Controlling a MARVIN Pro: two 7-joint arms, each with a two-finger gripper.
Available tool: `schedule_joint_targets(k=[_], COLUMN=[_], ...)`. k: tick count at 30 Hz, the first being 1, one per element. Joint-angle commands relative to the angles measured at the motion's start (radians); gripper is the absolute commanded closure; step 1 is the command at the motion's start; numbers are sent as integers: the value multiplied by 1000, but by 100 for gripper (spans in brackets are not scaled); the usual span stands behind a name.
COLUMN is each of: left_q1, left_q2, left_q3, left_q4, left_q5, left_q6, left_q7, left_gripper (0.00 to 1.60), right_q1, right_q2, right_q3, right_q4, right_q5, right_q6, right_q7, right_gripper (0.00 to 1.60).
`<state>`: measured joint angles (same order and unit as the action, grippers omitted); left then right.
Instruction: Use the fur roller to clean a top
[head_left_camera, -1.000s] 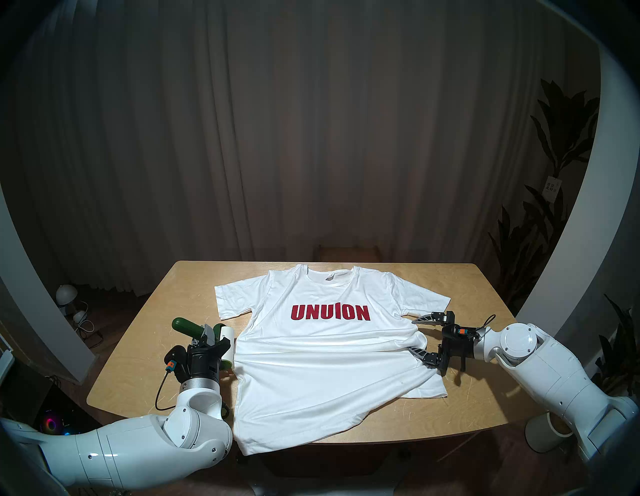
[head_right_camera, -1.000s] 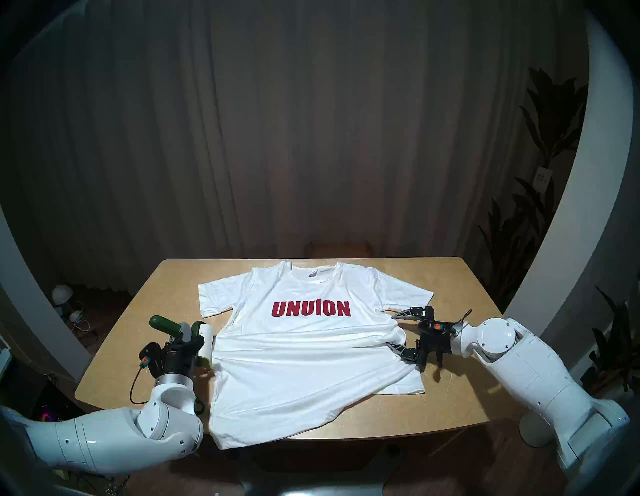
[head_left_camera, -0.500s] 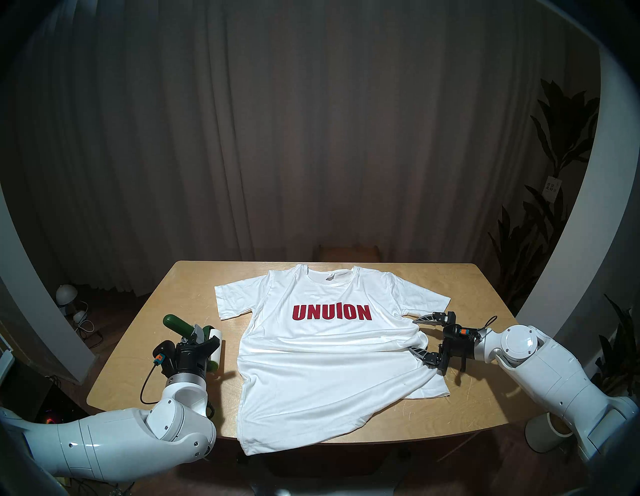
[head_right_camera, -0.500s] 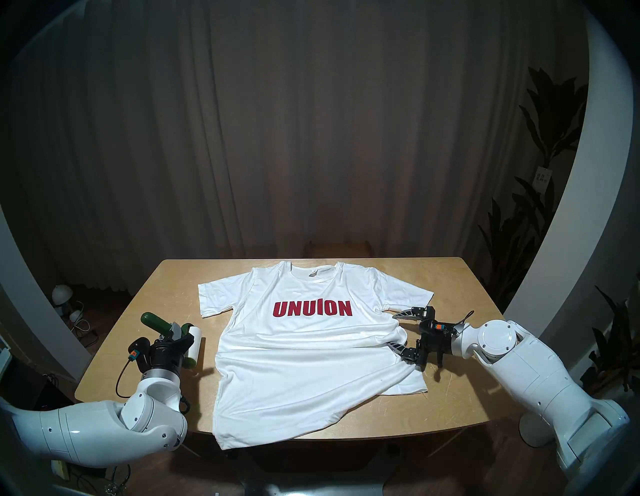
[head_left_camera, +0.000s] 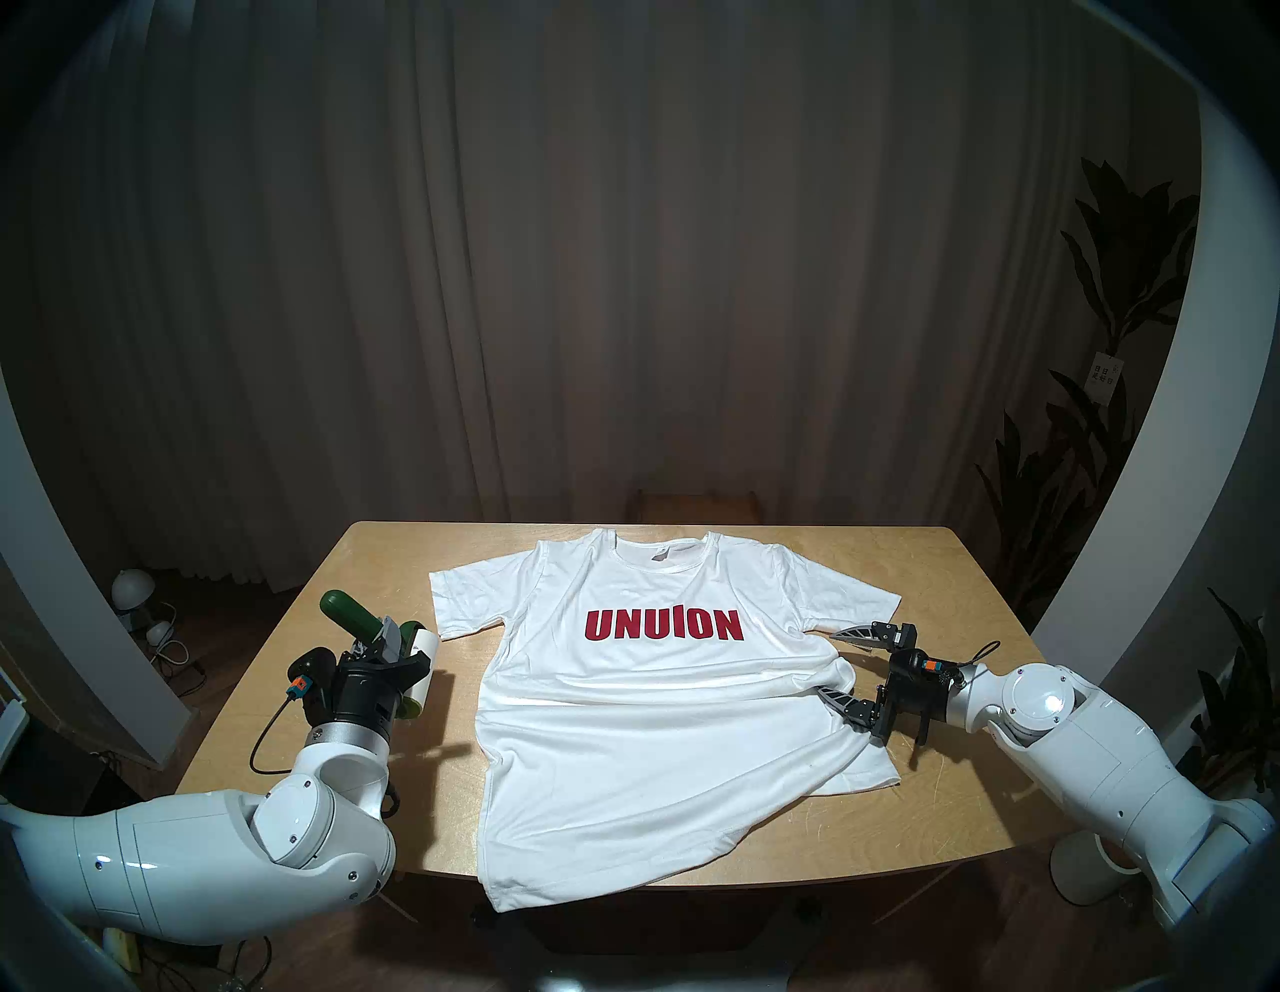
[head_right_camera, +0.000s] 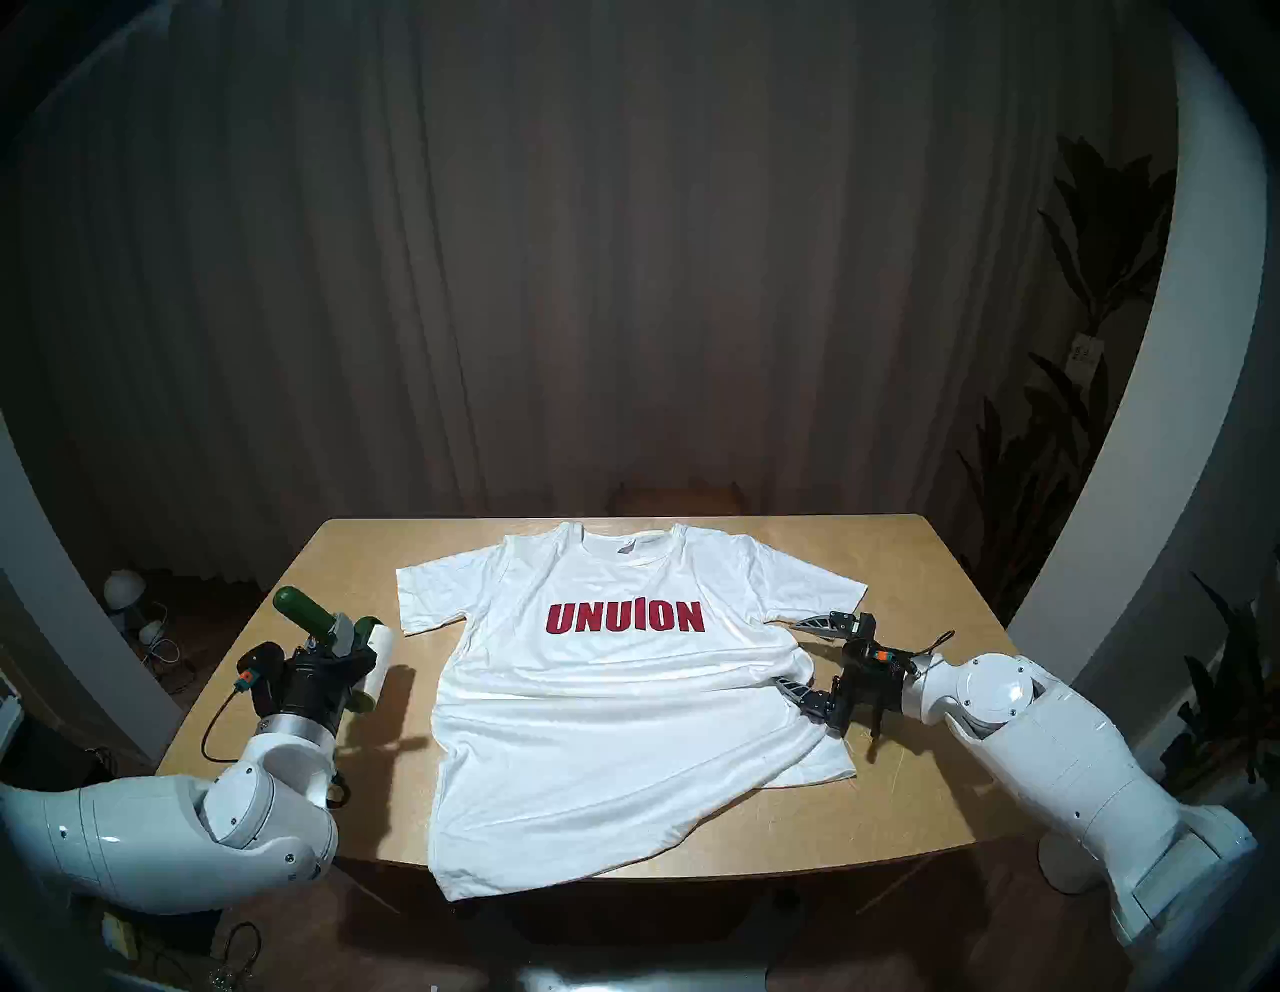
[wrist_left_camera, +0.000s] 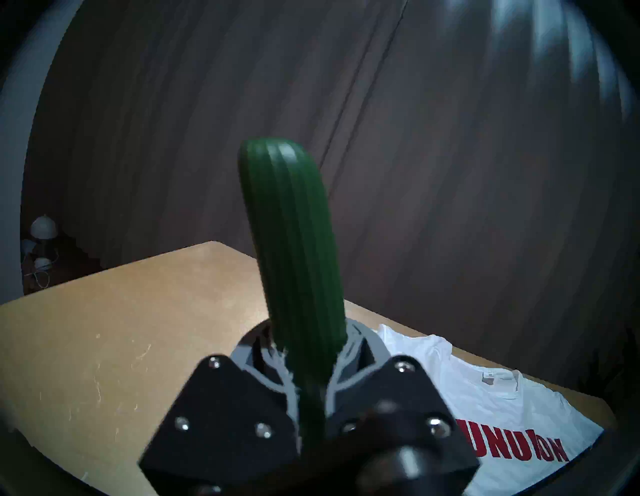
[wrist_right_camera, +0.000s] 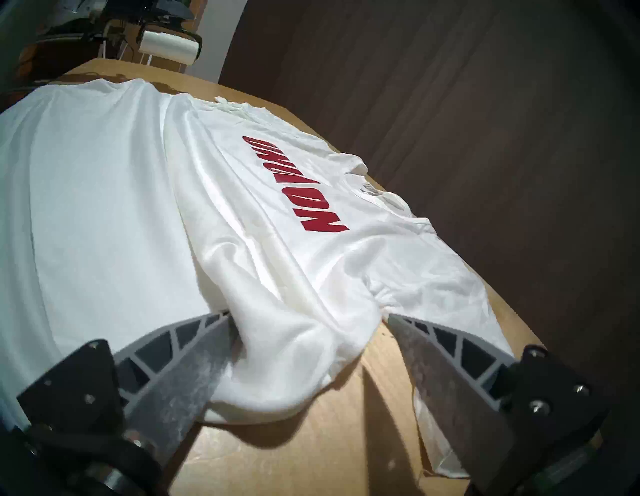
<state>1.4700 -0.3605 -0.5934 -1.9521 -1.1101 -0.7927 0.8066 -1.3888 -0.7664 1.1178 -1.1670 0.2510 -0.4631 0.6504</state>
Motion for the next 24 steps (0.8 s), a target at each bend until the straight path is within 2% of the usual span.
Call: schedule_joint_targets(k=[1,12,24], left_q1=[-20,-4,-2], left_q2=[65,95,104], left_q3=[-21,-11,-6], left_q4=[-11,-1,-2], left_q5=[-4,-22,-45], left_q6=[7,17,13], left_q7=[-40,-56,-74], left_gripper=[160,160,160], right_q1=[-109,-98,-99], right_q2=[-3,97,229], right_q3=[-102,-189,-288], right_q4=[20,13,-40], right_q5=[-38,1,69], right_q6=[17,21,4], right_q7=[12,42,67], right_gripper=[0,0,0])
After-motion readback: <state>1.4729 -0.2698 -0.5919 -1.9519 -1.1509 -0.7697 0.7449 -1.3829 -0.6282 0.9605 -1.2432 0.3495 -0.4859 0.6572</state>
